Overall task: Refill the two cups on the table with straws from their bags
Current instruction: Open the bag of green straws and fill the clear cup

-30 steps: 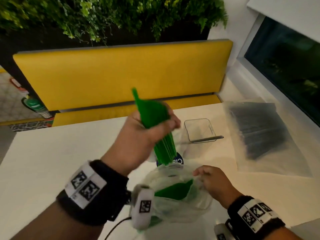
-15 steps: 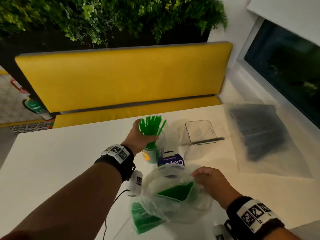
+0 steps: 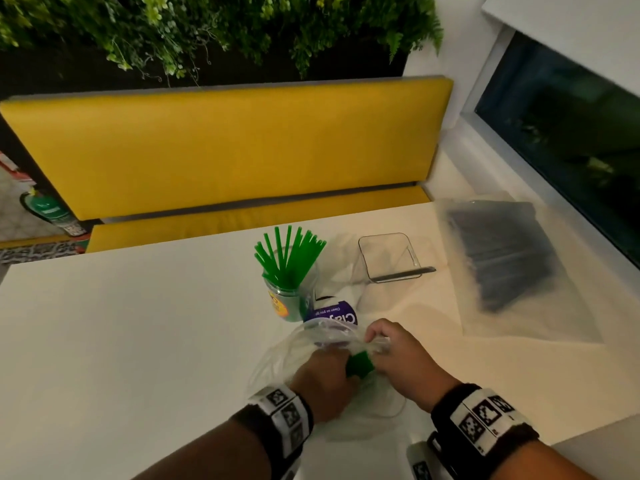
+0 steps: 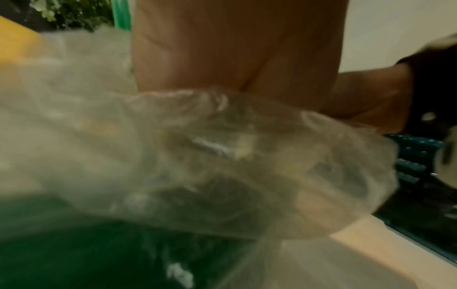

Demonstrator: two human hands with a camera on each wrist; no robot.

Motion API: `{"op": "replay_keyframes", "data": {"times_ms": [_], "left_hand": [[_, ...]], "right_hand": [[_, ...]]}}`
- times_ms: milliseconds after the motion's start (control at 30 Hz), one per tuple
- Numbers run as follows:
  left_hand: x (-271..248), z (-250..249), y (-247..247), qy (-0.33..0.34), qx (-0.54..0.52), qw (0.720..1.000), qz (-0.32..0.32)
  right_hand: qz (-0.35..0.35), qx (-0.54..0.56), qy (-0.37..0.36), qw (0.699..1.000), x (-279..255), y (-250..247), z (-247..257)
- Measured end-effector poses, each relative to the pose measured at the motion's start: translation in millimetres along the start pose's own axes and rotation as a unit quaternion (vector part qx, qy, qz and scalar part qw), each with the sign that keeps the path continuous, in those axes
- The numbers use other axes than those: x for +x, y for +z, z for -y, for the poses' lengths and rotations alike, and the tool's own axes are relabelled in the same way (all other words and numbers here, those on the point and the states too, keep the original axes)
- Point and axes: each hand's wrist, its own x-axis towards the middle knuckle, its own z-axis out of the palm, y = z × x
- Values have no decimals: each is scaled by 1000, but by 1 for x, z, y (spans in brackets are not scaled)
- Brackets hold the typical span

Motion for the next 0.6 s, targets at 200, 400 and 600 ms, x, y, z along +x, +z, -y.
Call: {"op": "replay_keyframes", "data": {"times_ms": [200, 400, 600], "left_hand": [[17, -4, 16, -21, 93, 994, 48], [4, -4, -7, 10, 63, 996, 62], [-27, -18, -49, 93, -68, 992, 45]], "right_hand": [[9, -63, -76, 995, -11, -2, -7], [-32, -75, -55, 995, -10, -5, -17], [-73, -95, -39, 992, -6, -12, -23]]}}
